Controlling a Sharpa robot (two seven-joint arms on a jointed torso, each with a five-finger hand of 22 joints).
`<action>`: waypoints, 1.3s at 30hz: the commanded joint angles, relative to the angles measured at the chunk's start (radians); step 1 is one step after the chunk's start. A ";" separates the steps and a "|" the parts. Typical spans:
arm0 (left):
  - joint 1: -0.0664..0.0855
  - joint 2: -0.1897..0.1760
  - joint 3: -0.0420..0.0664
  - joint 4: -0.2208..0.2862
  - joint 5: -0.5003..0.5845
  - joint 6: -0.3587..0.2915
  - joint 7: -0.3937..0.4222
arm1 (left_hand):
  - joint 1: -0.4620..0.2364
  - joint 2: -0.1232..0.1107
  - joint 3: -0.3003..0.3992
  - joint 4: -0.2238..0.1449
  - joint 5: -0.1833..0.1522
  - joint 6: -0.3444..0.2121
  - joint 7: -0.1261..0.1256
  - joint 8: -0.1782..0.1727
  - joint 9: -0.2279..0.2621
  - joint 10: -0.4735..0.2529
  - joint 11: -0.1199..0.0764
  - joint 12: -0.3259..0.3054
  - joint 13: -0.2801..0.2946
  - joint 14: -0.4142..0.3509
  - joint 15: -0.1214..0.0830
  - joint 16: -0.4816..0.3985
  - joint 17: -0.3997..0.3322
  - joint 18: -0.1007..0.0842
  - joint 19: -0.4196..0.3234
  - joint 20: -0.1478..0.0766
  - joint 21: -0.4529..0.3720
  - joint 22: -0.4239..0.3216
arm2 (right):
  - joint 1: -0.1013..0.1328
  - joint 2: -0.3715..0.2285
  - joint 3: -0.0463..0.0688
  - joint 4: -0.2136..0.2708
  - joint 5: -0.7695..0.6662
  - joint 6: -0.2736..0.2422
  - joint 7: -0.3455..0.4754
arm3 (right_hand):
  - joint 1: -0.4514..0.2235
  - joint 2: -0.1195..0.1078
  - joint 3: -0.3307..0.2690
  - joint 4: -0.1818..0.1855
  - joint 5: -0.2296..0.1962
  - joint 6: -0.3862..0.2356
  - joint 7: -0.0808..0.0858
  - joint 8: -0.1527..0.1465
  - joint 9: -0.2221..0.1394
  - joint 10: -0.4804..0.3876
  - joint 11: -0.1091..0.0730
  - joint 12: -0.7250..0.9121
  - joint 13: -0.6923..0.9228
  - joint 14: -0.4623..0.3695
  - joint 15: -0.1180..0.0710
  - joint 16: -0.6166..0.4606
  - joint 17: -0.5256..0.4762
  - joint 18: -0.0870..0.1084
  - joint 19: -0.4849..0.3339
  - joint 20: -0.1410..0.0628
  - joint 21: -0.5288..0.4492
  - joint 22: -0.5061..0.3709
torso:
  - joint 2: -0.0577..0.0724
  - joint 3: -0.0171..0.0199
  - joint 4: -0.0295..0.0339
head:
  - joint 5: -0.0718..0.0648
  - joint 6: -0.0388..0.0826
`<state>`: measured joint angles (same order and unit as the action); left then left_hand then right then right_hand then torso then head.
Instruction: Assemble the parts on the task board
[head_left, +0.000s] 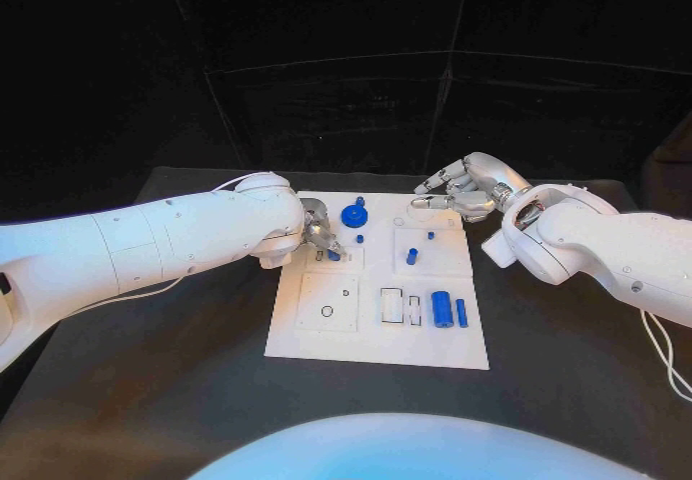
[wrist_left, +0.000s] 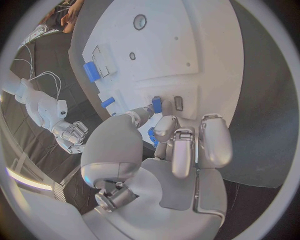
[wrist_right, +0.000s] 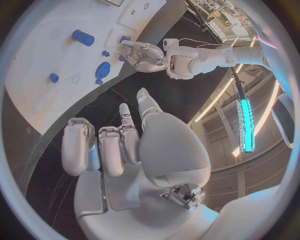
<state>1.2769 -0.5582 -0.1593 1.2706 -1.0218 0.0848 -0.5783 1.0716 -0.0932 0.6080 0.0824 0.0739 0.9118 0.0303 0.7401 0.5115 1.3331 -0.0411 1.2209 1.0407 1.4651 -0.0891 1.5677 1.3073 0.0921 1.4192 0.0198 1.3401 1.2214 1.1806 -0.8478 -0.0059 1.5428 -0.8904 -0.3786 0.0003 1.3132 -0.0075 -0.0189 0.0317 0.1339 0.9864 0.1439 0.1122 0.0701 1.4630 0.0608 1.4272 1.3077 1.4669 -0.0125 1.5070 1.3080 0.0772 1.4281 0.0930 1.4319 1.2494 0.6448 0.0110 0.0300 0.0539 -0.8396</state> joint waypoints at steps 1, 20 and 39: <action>-0.005 0.004 -0.004 -0.008 0.007 0.042 -0.026 | -0.015 0.003 0.075 -0.069 0.001 0.006 -0.004 0.004 0.002 0.009 -0.001 0.007 0.003 0.106 -0.008 0.003 0.263 -0.017 0.006 -0.003 0.003 0.002 | 0.002 0.001 0.001 0.002 -0.003 -0.001 0.005 | -0.006 0.000 -0.005 0.001 0.005 0.004 0.001 0.005 0.000 0.009 -0.001 -0.006 0.132 0.074 -0.003 -0.006 0.123 -0.011 -0.005 -0.003 -0.005 -0.001 | 0.000 0.0004 -0.0004 | -0.001 0.000; -0.004 0.022 -0.004 -0.035 0.008 0.046 -0.011 | -0.085 0.000 -0.012 -0.022 -0.001 0.034 -0.015 0.012 0.006 0.028 -0.009 0.032 0.033 0.106 -0.013 0.003 0.263 -0.022 0.019 -0.009 0.017 0.027 | 0.002 0.003 0.001 0.000 -0.003 0.011 0.001 | -0.007 0.001 -0.009 0.003 0.007 0.003 0.001 0.006 0.000 0.005 -0.002 -0.011 0.127 0.073 -0.003 -0.007 0.121 -0.010 -0.007 -0.003 -0.008 -0.006 | 0.000 0.0003 0.0002 | -0.005 0.001; -0.004 0.026 -0.004 -0.048 0.008 0.049 -0.009 | -0.098 0.000 -0.083 -0.010 -0.002 0.054 -0.021 0.012 0.006 0.044 -0.014 0.049 0.058 0.106 -0.017 0.003 0.263 -0.025 0.026 -0.013 0.026 0.043 | 0.002 0.004 0.001 0.000 -0.003 0.014 0.000 | -0.007 0.001 -0.009 0.003 0.007 0.003 0.001 0.006 0.000 0.005 -0.002 -0.011 0.127 0.073 -0.003 -0.007 0.121 -0.010 -0.007 -0.003 -0.008 -0.006 | 0.000 -0.0001 0.0002 | -0.007 0.001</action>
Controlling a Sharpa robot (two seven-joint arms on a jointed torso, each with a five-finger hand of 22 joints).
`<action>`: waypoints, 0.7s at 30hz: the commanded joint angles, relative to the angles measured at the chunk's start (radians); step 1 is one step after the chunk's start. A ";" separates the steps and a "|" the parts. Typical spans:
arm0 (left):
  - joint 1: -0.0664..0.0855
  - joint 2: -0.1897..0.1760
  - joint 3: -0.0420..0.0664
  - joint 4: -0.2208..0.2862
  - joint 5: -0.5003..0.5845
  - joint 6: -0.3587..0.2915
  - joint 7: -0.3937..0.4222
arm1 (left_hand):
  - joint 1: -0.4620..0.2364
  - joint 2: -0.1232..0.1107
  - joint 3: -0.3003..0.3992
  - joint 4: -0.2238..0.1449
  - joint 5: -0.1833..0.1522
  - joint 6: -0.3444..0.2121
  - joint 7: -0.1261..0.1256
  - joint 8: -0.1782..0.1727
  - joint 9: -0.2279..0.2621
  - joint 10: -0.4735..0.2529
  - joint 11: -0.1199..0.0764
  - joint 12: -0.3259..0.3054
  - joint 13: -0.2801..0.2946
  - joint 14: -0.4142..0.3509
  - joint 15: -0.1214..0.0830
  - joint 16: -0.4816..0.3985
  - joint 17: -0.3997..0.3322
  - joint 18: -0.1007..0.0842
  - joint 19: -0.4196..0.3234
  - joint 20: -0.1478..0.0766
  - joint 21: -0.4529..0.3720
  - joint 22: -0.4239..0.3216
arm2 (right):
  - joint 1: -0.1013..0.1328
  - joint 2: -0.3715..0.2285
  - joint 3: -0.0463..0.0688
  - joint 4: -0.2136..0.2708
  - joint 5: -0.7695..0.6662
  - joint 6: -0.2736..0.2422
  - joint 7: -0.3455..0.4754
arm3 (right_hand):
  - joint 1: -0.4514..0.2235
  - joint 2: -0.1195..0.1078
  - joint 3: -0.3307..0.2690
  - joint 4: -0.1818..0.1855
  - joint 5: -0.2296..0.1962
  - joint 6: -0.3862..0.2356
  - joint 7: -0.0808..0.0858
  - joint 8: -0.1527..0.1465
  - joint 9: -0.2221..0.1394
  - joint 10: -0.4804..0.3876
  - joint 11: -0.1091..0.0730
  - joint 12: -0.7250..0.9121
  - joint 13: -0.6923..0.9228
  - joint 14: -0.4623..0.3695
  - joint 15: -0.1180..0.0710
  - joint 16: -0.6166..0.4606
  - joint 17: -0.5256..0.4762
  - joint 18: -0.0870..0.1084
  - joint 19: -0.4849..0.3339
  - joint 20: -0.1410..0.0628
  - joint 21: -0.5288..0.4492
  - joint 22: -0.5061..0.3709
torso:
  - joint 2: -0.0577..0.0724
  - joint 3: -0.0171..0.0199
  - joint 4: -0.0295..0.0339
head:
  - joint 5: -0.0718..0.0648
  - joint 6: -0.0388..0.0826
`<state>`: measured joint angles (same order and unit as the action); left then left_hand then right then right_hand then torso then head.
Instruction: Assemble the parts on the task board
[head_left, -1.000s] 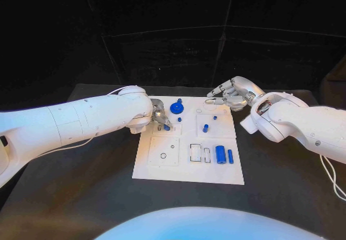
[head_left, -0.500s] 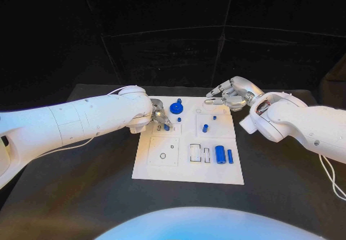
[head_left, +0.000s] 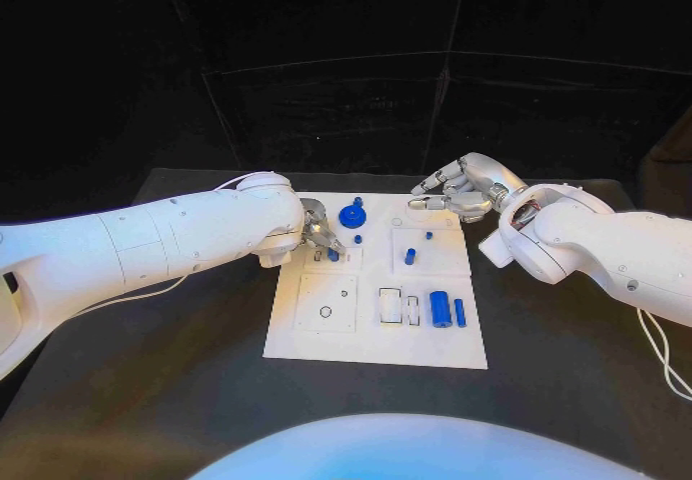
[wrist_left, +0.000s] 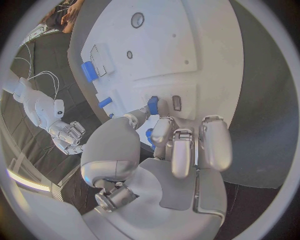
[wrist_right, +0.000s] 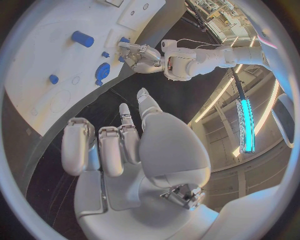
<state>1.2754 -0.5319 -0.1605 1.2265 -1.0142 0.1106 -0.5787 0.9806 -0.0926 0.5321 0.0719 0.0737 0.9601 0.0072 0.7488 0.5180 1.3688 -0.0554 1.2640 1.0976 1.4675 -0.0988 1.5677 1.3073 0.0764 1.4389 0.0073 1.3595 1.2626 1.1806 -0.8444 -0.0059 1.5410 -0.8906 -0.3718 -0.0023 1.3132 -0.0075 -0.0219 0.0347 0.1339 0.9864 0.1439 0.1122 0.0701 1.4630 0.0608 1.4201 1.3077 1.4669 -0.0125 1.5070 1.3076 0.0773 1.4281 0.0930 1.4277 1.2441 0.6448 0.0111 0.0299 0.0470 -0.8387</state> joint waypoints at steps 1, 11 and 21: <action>-0.003 0.000 -0.003 -0.004 0.000 0.023 -0.009 | -0.008 0.000 -0.013 0.002 -0.002 0.007 0.002 0.003 0.000 0.008 0.000 0.006 0.001 0.103 -0.007 0.003 0.263 -0.010 0.007 -0.001 0.008 0.003 | 0.002 0.001 0.001 0.001 -0.003 0.007 0.003 | -0.007 0.001 -0.006 0.000 0.007 0.003 0.001 0.006 0.000 0.005 -0.002 -0.004 0.128 0.073 -0.003 -0.007 0.122 -0.010 -0.007 -0.003 -0.004 -0.001 | 0.000 -0.0005 0.0004 | 0.000 0.000; -0.003 0.004 -0.003 -0.006 0.000 0.025 -0.008 | -0.028 0.005 -0.081 0.025 -0.003 0.017 0.002 -0.002 -0.002 0.013 -0.001 0.010 0.008 0.103 -0.008 0.003 0.263 -0.011 0.010 -0.001 0.011 0.011 | 0.002 0.001 0.001 0.002 -0.003 0.006 0.003 | -0.008 0.001 -0.008 0.001 0.007 0.003 0.001 0.006 0.000 0.004 -0.002 -0.006 0.126 0.073 -0.004 -0.008 0.120 -0.010 -0.008 -0.003 -0.004 -0.002 | 0.000 -0.0001 0.0006 | -0.002 0.000; -0.003 0.005 -0.003 -0.004 0.000 0.021 -0.006 | -0.040 0.009 -0.166 0.053 -0.003 0.024 0.001 -0.008 -0.003 0.017 -0.001 0.014 0.015 0.103 -0.009 0.003 0.263 -0.012 0.012 -0.002 0.013 0.016 | 0.002 0.001 0.001 0.002 -0.003 0.005 0.004 | -0.009 0.001 -0.009 0.002 0.007 0.003 0.001 0.006 0.000 0.004 -0.002 -0.006 0.126 0.073 -0.004 -0.008 0.119 -0.010 -0.008 -0.003 -0.005 -0.003 | 0.000 -0.0006 0.0012 | -0.003 0.000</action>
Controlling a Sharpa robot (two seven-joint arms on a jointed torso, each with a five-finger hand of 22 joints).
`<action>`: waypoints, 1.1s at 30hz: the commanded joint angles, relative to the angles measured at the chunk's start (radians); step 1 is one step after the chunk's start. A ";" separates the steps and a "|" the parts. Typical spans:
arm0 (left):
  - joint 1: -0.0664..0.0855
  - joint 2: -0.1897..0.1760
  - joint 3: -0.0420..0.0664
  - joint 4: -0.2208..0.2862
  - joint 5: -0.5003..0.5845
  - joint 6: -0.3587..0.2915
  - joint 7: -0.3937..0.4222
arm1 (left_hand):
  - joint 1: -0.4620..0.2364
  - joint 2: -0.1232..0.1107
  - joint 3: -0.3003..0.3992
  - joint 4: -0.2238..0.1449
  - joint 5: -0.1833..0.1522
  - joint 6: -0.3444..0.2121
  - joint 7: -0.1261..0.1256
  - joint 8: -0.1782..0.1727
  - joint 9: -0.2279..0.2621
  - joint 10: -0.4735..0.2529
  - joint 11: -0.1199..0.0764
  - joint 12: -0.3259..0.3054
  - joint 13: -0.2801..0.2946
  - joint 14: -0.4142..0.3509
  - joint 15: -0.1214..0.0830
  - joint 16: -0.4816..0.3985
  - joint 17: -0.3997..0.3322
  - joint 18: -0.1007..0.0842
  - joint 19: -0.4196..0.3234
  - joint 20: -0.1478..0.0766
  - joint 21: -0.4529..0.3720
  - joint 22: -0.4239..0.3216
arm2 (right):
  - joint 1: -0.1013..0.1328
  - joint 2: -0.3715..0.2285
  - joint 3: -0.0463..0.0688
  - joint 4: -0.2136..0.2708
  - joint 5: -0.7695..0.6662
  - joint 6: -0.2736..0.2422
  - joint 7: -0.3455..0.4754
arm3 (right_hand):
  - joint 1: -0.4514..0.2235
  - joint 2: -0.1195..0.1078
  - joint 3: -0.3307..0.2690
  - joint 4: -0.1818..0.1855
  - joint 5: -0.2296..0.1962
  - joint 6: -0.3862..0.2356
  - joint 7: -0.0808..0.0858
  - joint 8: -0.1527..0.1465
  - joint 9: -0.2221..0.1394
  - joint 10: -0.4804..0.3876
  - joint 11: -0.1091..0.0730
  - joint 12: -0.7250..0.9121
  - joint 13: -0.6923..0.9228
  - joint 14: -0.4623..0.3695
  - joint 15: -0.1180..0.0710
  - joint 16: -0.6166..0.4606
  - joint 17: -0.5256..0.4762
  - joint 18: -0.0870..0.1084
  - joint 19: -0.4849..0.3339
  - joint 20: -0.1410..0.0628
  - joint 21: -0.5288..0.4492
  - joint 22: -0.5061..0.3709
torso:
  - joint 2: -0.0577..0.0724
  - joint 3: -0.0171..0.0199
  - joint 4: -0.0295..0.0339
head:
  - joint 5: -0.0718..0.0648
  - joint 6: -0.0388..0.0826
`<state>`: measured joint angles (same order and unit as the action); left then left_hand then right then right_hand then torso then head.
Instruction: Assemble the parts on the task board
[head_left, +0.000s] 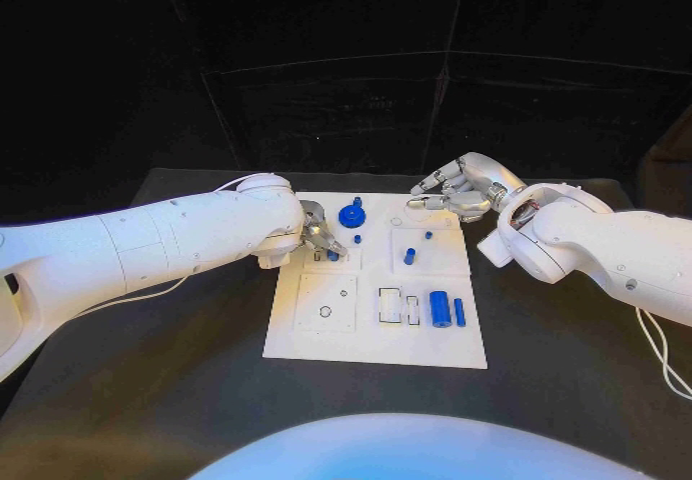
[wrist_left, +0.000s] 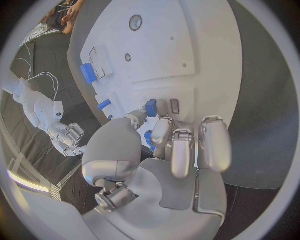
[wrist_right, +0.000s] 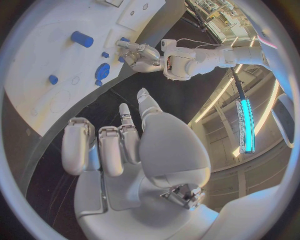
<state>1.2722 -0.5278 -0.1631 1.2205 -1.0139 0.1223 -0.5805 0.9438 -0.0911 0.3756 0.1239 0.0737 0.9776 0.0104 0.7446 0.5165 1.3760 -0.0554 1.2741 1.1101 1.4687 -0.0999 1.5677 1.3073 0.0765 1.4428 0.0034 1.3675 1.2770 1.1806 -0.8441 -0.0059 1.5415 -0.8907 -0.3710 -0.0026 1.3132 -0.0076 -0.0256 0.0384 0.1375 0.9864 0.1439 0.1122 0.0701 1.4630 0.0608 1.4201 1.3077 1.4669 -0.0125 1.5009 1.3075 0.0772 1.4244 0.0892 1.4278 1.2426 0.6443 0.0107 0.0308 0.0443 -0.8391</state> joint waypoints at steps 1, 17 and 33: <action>0.000 0.001 0.000 0.003 0.000 0.009 -0.004 | 0.000 0.011 -0.019 0.003 -0.003 0.008 -0.003 -0.004 -0.001 0.010 -0.002 0.004 0.004 0.102 -0.008 0.003 0.263 -0.012 0.009 0.001 0.006 0.003 | 0.002 0.001 0.001 0.001 -0.002 0.004 0.004 | -0.009 0.001 -0.005 -0.002 0.004 0.003 0.001 0.006 0.000 0.004 -0.002 -0.006 0.126 0.073 -0.004 -0.002 0.119 -0.010 -0.005 0.001 -0.005 -0.001 | 0.000 -0.0005 0.0004 | 0.000 0.000; 0.002 -0.002 0.001 0.013 0.000 0.004 -0.003 | 0.008 0.018 -0.032 0.005 -0.002 0.009 -0.003 -0.006 -0.001 0.011 -0.002 0.005 0.005 0.102 -0.008 0.003 0.263 -0.012 0.009 0.001 0.007 0.005 | 0.002 0.002 0.001 -0.001 -0.002 0.005 0.005 | -0.012 0.002 -0.009 0.001 0.004 0.002 0.001 0.007 0.000 0.003 -0.002 -0.007 0.125 0.073 -0.004 -0.003 0.119 -0.010 -0.005 0.001 -0.005 -0.002 | 0.000 0.0001 -0.0002 | -0.001 -0.002; 0.007 -0.006 0.004 0.012 0.000 -0.005 -0.003 | -0.008 0.010 -0.193 0.077 -0.019 0.014 -0.005 -0.012 0.000 0.013 -0.004 0.005 0.009 0.102 -0.010 0.003 0.263 -0.013 0.010 -0.001 0.006 0.009 | 0.002 0.006 0.001 -0.006 -0.002 0.005 0.007 | -0.017 0.002 -0.016 0.006 0.005 0.001 0.001 0.007 -0.001 0.000 -0.002 -0.011 0.122 0.072 -0.004 -0.004 0.116 -0.009 -0.007 0.001 -0.008 -0.006 | 0.000 -0.0002 -0.0005 | -0.001 -0.002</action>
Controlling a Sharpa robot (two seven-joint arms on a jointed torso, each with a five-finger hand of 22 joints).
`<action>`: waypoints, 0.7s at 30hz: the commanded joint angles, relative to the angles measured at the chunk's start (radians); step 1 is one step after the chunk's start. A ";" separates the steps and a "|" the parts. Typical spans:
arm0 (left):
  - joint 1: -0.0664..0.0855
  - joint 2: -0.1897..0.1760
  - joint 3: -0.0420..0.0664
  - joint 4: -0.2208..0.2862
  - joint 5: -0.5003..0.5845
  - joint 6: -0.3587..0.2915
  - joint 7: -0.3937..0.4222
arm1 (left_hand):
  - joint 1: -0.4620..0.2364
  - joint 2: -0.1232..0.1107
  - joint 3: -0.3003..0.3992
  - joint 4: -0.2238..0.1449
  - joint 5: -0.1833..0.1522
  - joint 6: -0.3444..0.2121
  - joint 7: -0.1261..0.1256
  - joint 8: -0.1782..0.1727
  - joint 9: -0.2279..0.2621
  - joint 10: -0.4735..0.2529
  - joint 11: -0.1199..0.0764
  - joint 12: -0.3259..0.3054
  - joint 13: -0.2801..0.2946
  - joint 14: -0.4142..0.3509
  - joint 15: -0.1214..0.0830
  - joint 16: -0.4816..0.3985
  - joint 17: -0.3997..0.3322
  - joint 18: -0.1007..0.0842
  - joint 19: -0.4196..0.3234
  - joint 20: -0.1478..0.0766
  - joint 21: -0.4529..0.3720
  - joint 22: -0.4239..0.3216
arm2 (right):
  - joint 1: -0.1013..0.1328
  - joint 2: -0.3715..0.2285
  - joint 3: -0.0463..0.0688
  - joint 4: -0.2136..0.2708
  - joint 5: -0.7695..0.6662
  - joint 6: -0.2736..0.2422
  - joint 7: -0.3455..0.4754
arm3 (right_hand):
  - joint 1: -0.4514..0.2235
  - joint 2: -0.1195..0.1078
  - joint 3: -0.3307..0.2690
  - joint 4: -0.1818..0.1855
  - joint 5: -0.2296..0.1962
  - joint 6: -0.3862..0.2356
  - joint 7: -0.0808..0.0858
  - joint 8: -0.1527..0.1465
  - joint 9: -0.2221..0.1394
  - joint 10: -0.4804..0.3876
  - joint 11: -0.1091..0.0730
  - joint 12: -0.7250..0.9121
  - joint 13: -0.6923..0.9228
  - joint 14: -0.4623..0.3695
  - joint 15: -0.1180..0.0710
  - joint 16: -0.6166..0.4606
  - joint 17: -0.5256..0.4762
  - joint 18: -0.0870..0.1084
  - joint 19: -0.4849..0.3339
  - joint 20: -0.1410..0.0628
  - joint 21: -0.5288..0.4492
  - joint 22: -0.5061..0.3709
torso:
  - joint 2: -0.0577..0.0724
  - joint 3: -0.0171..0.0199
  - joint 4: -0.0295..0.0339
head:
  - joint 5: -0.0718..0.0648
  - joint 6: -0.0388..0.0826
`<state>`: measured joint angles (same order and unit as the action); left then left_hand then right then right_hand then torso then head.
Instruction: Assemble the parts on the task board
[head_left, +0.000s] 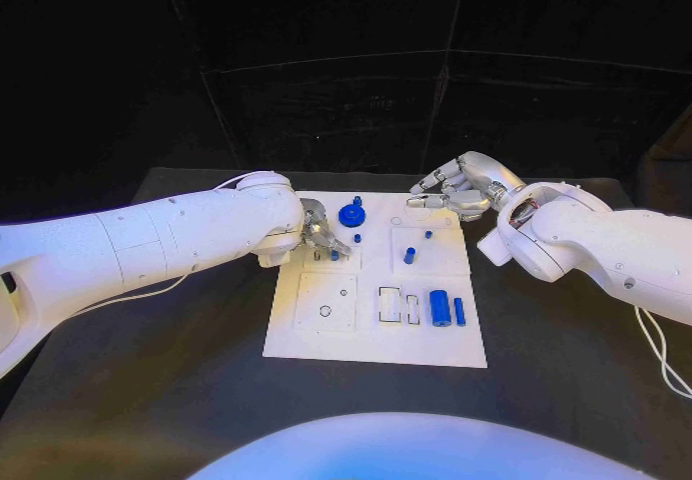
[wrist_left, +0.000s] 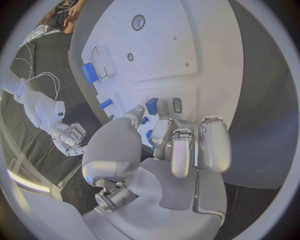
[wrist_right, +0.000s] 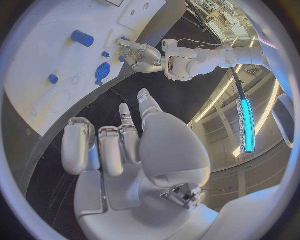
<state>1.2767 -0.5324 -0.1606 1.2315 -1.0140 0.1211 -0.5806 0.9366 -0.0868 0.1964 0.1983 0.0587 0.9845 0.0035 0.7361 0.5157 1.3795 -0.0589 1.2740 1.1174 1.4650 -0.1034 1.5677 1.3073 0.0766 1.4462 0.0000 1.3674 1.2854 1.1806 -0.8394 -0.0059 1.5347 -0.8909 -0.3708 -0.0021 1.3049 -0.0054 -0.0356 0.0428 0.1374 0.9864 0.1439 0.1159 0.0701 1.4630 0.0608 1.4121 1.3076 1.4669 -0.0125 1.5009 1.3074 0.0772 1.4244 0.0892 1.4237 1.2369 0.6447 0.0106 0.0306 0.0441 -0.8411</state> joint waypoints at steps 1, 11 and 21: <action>0.003 -0.002 0.002 0.002 0.000 -0.004 -0.002 | 0.000 0.005 -0.014 0.002 -0.004 0.007 0.002 -0.004 0.000 0.009 0.000 0.005 0.002 0.106 -0.006 0.003 0.263 -0.013 0.007 0.003 0.006 0.001 | 0.002 0.001 0.001 0.000 -0.002 0.005 0.006 | -0.009 -0.001 -0.006 0.002 0.005 0.001 0.001 0.003 -0.001 0.000 -0.002 -0.003 0.122 0.072 -0.004 -0.004 0.117 -0.009 -0.007 0.001 -0.004 -0.001 | 0.000 -0.0003 0.0002 | -0.001 0.000; 0.014 -0.030 0.071 0.028 0.000 0.020 -0.016 | 0.016 0.002 -0.081 0.027 -0.008 -0.002 0.006 -0.008 0.002 -0.005 0.001 -0.013 -0.024 0.106 -0.005 0.003 0.263 -0.008 -0.001 0.003 -0.008 -0.016 | 0.002 0.001 0.001 -0.007 -0.002 0.004 0.007 | -0.010 -0.001 -0.008 0.003 0.005 0.000 0.001 0.004 -0.001 0.000 -0.002 -0.004 0.121 0.072 -0.004 -0.005 0.115 -0.009 -0.008 0.001 -0.004 -0.002 | -0.001 -0.0005 0.0014 | -0.002 -0.001; 0.089 -0.050 0.114 -0.015 0.034 0.110 -0.020 | 0.076 0.010 -0.163 0.057 -0.011 -0.117 0.049 -0.077 -0.028 -0.093 0.038 -0.103 -0.149 0.106 0.019 0.003 0.263 0.008 -0.044 0.020 -0.080 -0.102 | 0.002 0.006 0.000 -0.019 -0.002 0.004 0.007 | -0.010 -0.001 -0.008 0.003 0.005 0.000 0.001 0.004 -0.001 0.000 -0.002 -0.004 0.121 0.072 -0.004 -0.005 0.115 -0.009 -0.008 0.001 -0.004 -0.002 | -0.001 0.0008 0.0012 | 0.002 0.005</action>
<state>1.3597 -0.5871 -0.0473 1.2331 -1.0035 0.1652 -0.5918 1.0063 -0.0772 0.0373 0.2555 0.0542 0.8760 0.0507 0.6646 0.4905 1.2919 -0.0220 1.1742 0.9707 1.4671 -0.0906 1.5677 1.3073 0.0766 1.4075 0.0170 1.2912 1.1857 1.1805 -0.8356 -0.0060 1.5161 -0.8909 -0.3706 -0.0016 1.3040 -0.0063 -0.0392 0.0465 0.1374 0.9864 0.1439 0.1159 0.0701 1.4630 0.0608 1.4120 1.3077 1.4669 -0.0125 1.5009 1.3073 0.0773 1.4244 0.0892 1.4237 1.2357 0.6441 0.0105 0.0316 0.0442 -0.8378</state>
